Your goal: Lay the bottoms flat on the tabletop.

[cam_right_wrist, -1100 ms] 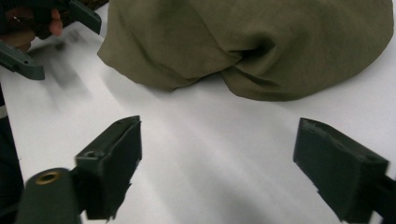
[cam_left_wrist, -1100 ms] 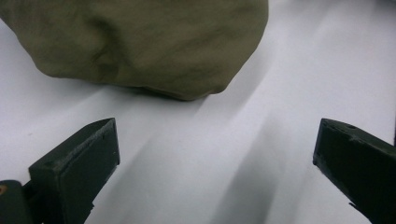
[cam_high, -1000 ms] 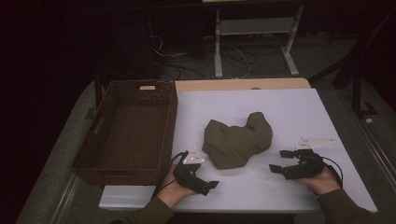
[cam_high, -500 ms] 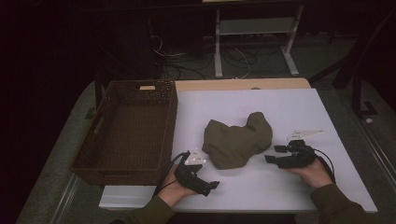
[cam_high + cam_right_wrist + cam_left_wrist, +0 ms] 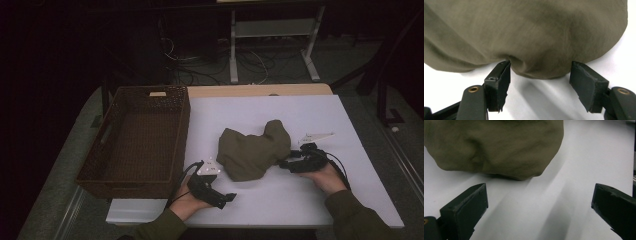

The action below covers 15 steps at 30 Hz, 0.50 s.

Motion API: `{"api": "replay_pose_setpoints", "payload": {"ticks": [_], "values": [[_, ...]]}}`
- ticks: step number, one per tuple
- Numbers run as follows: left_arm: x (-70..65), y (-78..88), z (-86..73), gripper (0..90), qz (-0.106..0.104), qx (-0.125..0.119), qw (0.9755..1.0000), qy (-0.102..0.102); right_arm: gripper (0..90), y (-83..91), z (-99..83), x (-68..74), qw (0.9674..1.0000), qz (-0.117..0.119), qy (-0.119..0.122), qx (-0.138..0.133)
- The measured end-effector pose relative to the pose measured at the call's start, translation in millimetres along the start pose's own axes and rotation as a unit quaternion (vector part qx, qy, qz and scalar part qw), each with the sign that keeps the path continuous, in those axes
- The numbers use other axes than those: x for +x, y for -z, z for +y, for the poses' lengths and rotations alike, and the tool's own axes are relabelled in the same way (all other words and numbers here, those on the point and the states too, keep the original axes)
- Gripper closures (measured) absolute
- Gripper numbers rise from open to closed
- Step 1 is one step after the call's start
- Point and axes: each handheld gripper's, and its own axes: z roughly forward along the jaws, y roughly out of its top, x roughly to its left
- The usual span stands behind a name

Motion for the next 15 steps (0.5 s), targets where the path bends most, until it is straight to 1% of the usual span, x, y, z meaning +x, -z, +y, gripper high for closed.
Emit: {"api": "replay_pose_setpoints", "payload": {"ticks": [2, 3, 5, 6, 11, 15], "values": [[0.4, 0.2, 0.3, 0.0, 0.001, 0.001, 1.0, 0.0, 38.5, -2.8, 2.1, -0.3, 1.0, -0.001, 0.005, -0.004], [0.6, 0.5, 0.7, 0.0, 0.0, 0.001, 1.0, 0.001, 41.0, -4.8, 3.5, -0.2, 1.0, 0.0, 0.007, -0.001], [0.2, 1.2, 1.3, 0.0, 0.004, 0.001, 1.0, -0.001, 45.2, -9.8, 5.7, 0.7, 0.9998, -0.002, 0.02, 0.005], [0.2, 1.4, 1.5, 0.0, 0.005, 0.001, 1.0, -0.002, 48.2, -11.0, 6.2, 1.5, 0.9996, -0.005, 0.026, 0.004], [2.0, 1.0, 1.0, 0.0, 0.005, 0.001, 1.0, 0.003, 62.7, -9.8, 6.4, 3.2, 0.9989, -0.01, 0.046, 0.009], [2.4, 1.9, 0.4, 0.0, 0.007, 0.0, 1.0, 0.005, 70.9, -8.7, 6.5, 3.7, 0.9987, -0.005, 0.05, 0.011]]}}
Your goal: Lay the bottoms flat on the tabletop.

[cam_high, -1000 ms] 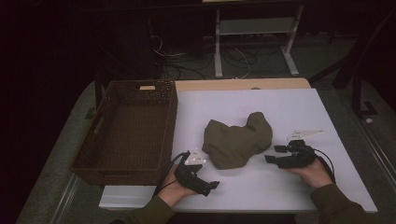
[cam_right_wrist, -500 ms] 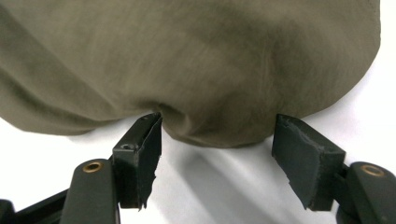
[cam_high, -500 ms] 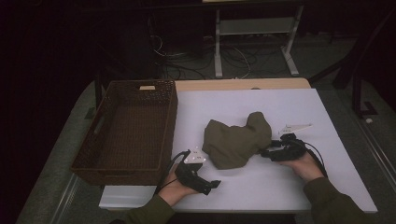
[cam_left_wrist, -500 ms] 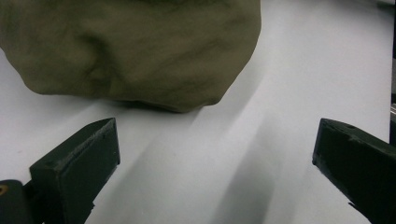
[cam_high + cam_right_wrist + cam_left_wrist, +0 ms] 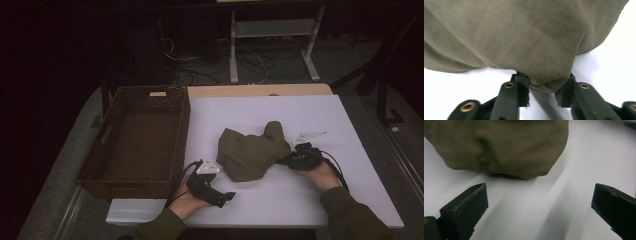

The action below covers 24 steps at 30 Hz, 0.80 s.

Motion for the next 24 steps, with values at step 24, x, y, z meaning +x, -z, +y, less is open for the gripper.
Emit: {"api": "replay_pose_setpoints", "payload": {"ticks": [24], "values": [[2.6, 1.1, 1.1, 0.0, 0.001, -0.01, 0.9999, 0.003, 82.3, 28.9, 2.6, -15.4, 0.9989, -0.027, -0.018, -0.033]]}}
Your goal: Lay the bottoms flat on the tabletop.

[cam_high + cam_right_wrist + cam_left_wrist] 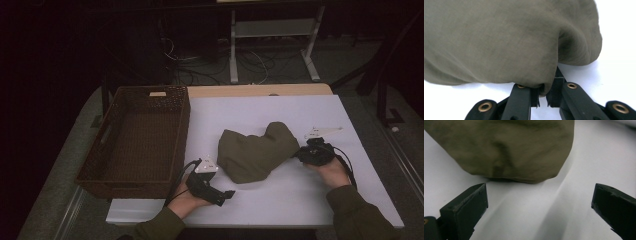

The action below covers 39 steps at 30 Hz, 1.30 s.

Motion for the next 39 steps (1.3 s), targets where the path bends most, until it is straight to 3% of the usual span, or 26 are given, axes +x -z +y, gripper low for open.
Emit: {"api": "replay_pose_setpoints", "payload": {"ticks": [15, 20, 25, 32, 39], "values": [[0.5, 0.0, 0.6, 0.0, 0.001, -0.003, 1.0, 0.004, 82.3, 16.0, -2.8, -31.6, 0.9972, -0.066, -0.035, -0.009], [0.3, 0.2, 0.4, 0.0, 0.001, -0.001, 1.0, 0.002, 82.3, 19.0, -9.1, -47.1, 0.994, -0.091, -0.06, 0.0], [-0.2, -0.5, 1.4, 0.0, 0.0, -0.002, 1.0, 0.0, 81.5, 18.7, -15.8, -54.4, 0.9932, -0.09, -0.073, 0.002], [-0.7, 0.4, 1.0, 0.0, -0.001, -0.003, 1.0, -0.001, 57.4, 26.0, -17.3, -52.7, 0.9915, -0.09, -0.094, -0.006], [-2.0, -0.4, 1.3, 0.0, -0.002, 0.0, 1.0, -0.003, 46.7, 51.1, -24.0, -40.2, 0.9917, -0.09, -0.092, -0.001]]}}
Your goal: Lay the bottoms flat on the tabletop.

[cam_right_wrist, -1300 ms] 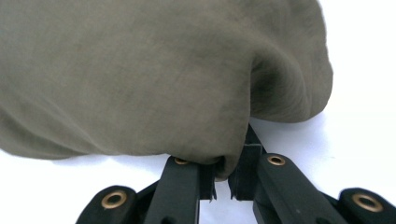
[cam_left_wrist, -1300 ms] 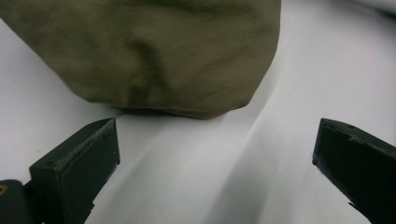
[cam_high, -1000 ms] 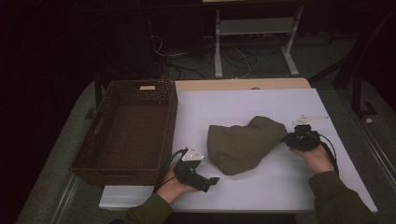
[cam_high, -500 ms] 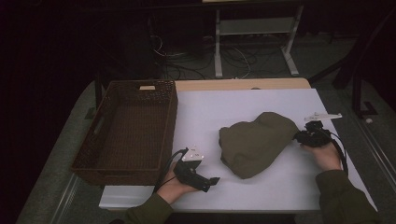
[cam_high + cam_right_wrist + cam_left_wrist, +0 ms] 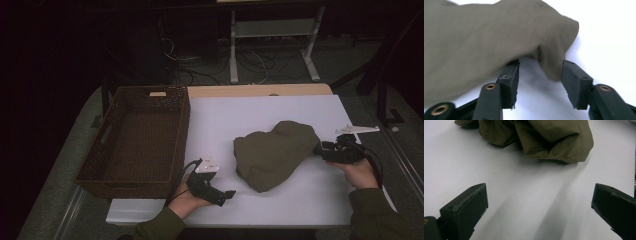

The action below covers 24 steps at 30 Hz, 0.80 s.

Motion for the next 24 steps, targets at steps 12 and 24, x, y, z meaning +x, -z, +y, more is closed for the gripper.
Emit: {"api": "replay_pose_setpoints", "payload": {"ticks": [12, 24], "values": [[0.3, 1.0, -0.4, 0.0, 0.002, -0.002, 1.0, 0.003, 41.5, 22.6, -11.8, 38.6, 0.9974, 0.064, 0.033, 0.002], [-0.7, -1.4, -0.3, 0.0, -0.002, 0.001, 1.0, 0.0, 27.4, -7.4, -25.1, 70.5, 0.9879, 0.142, 0.041, 0.046]]}}
